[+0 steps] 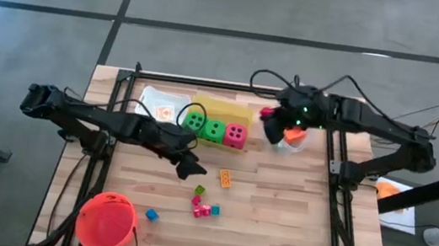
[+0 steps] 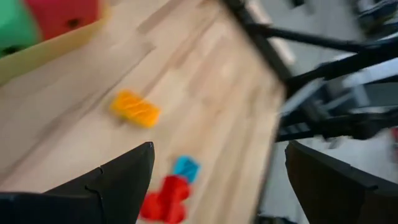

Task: Pick & Place Toys
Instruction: Put the left red game piece into the transparent bin

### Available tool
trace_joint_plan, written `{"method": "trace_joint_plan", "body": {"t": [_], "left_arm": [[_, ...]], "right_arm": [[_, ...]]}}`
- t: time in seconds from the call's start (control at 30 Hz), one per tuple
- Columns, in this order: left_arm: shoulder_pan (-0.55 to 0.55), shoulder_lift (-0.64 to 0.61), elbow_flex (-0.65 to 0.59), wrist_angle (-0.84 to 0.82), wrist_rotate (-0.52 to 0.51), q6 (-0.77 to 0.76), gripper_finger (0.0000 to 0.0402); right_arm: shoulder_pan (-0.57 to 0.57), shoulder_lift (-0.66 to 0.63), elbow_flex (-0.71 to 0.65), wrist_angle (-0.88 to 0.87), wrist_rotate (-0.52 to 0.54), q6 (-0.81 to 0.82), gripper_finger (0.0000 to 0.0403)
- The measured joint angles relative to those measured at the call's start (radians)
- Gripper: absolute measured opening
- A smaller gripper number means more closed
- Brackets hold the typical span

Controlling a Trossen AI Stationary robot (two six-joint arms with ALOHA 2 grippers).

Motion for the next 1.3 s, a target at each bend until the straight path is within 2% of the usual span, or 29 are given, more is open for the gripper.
{"method": "trace_joint_plan", "body": {"t": [0.13,0.27,0.47,0.6,0.77,1.3], "left_arm": [[0.000,0.006,0.000,-0.100,-0.018,-0.010,0.0349],[0.000,0.010,0.000,-0.109,-0.018,-0.010,0.0349],[0.000,0.013,0.000,-0.109,-0.018,-0.006,0.0349],[0.000,0.013,0.000,-0.108,-0.018,-0.005,0.0349],[0.000,0.013,-0.001,-0.107,-0.018,0.005,0.0349],[0.000,0.013,-0.006,-0.109,-0.028,-0.007,0.0349]], "right_arm": [[-0.133,-0.003,-0.003,-0.180,-0.001,-0.039,0.0125],[-0.267,0.008,-0.036,-0.273,-0.018,-0.104,0.0125],[-0.457,0.017,-0.185,-0.223,-0.128,-0.174,0.0125],[-0.545,0.029,-0.274,-0.165,-0.201,-0.303,0.0125],[-0.588,0.079,-0.330,-0.144,-0.219,-0.337,0.0125],[-0.547,0.184,-0.490,0.035,-0.209,-0.381,0.0125]]}}
